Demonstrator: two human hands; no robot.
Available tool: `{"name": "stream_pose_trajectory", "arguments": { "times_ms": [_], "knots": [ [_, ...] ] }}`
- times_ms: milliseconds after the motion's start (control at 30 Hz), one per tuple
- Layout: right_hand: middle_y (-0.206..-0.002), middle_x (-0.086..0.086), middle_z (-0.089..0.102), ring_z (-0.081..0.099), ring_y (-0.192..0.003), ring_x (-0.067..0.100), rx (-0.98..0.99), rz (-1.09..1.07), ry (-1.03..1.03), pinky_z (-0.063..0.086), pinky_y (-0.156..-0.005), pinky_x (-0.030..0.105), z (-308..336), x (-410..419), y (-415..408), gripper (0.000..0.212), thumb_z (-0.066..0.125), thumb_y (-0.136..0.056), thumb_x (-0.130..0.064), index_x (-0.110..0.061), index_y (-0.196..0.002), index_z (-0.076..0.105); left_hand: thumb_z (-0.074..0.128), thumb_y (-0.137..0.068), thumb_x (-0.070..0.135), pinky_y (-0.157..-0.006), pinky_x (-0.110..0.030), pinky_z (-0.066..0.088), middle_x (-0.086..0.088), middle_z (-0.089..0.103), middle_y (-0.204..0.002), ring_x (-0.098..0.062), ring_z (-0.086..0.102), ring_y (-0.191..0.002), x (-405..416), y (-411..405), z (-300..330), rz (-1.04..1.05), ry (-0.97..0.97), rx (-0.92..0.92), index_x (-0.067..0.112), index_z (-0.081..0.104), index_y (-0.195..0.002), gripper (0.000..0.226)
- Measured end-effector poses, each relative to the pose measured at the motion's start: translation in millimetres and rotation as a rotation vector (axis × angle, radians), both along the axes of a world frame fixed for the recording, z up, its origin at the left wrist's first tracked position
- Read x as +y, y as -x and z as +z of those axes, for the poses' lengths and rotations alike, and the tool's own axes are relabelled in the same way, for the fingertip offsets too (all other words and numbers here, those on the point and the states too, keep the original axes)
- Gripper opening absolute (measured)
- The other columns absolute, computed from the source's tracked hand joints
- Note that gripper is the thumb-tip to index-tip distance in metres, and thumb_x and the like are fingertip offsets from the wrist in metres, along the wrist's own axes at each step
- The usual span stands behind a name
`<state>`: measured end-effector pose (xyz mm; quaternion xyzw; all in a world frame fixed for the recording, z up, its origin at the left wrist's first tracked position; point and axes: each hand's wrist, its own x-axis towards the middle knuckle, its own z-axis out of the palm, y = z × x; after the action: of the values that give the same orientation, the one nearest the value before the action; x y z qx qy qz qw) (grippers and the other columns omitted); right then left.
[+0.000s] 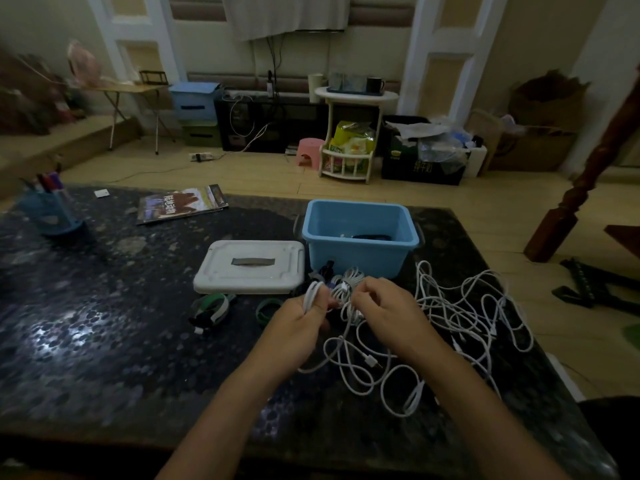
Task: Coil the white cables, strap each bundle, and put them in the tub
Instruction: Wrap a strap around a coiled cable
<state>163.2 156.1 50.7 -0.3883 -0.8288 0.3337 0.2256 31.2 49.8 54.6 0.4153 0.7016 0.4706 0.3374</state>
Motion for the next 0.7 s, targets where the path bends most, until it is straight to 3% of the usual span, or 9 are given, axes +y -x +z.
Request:
{"name": "stream_pose_trajectory", "arguments": {
  "times_ms": [100,167,233,300,400,500,600,700],
  "knots": [
    [-0.081,-0.012,0.057,0.056,-0.076,0.001,0.052,0.056,-0.074,0.039,-0.066,0.016,-2.6,0.4,-3.3,0.016,0.062,-0.097,-0.031,-0.034,-0.082,0.062,0.034,-0.099,0.054,-0.046,-0.022,0.033,-0.002,0.063,-0.075,-0.006,0.043,-0.041,1.9,2.7,2.6,0.043,0.032,-0.101,0.027,0.071,-0.097,0.046],
    [-0.082,-0.012,0.062,0.06,-0.079,0.001,0.132,0.055,-0.092,0.043,-0.068,0.014,-4.8,0.3,-3.6,0.01,0.066,-0.095,-0.028,-0.031,-0.085,0.066,0.033,-0.1,0.054,-0.041,-0.018,0.031,0.003,0.065,-0.062,-0.003,0.041,-0.035,0.8,1.2,5.9,0.015,0.056,-0.096,0.02,0.071,-0.097,0.052],
    [-0.084,-0.011,0.067,0.063,-0.081,0.0,0.203,0.023,-0.099,0.048,-0.073,0.018,-5.5,1.4,-4.0,0.007,0.069,-0.093,-0.028,-0.027,-0.086,0.07,0.031,-0.1,0.053,-0.039,-0.015,0.03,0.005,0.066,-0.053,0.001,0.041,-0.032,-0.6,-1.5,6.2,-0.052,0.077,-0.035,0.015,0.072,-0.098,0.056],
    [-0.084,-0.012,0.069,0.064,-0.081,0.001,0.228,-0.018,-0.119,0.053,-0.076,0.026,-7.4,3.1,-4.6,0.008,0.071,-0.091,-0.032,-0.026,-0.086,0.072,0.03,-0.101,0.053,-0.041,-0.014,0.033,-0.005,0.073,-0.065,0.002,0.047,-0.037,-0.6,-3.8,2.9,-0.127,0.082,-0.005,0.011,0.072,-0.1,0.06],
    [-0.074,-0.013,0.068,0.063,-0.072,0.002,0.166,-0.089,-0.207,0.054,-0.068,0.036,-10.1,3.4,-5.3,0.023,0.067,-0.089,-0.048,-0.026,-0.08,0.069,0.029,-0.092,0.064,-0.048,-0.017,0.037,-0.003,0.064,-0.057,-0.004,0.05,-0.043,0.6,-5.3,-0.1,-0.145,0.095,0.036,0.009,0.07,-0.081,0.069],
    [-0.063,-0.013,0.06,0.058,-0.064,0.002,0.102,-0.122,-0.258,0.048,-0.059,0.032,-8.8,2.3,-7.2,0.04,0.058,-0.087,-0.062,-0.024,-0.075,0.062,0.029,-0.081,0.072,-0.051,-0.026,0.031,0.006,0.044,-0.048,-0.009,0.039,-0.045,0.4,-4.6,-2.3,-0.111,0.057,0.079,0.019,0.05,-0.058,0.062],
    [-0.062,-0.009,0.058,0.056,-0.062,0.003,0.032,-0.099,-0.233,0.045,-0.059,0.031,-5.8,3.7,-10.6,0.048,0.047,-0.087,-0.069,-0.025,-0.075,0.058,0.03,-0.079,0.074,-0.058,-0.03,0.029,0.001,0.041,-0.057,-0.013,0.038,-0.054,0.1,-1.1,-2.6,-0.012,0.003,0.086,0.02,0.046,-0.065,0.057],
    [-0.07,-0.009,0.059,0.055,-0.068,0.002,-0.02,-0.021,-0.213,0.041,-0.059,0.03,-5.7,8.0,-16.1,0.038,0.042,-0.097,-0.059,-0.03,-0.075,0.054,0.031,-0.076,0.074,-0.057,-0.03,0.028,0.001,0.04,-0.057,-0.013,0.036,-0.053,-1.0,5.9,-0.8,0.068,-0.028,0.021,0.02,0.044,-0.066,0.057]
  ]
}}
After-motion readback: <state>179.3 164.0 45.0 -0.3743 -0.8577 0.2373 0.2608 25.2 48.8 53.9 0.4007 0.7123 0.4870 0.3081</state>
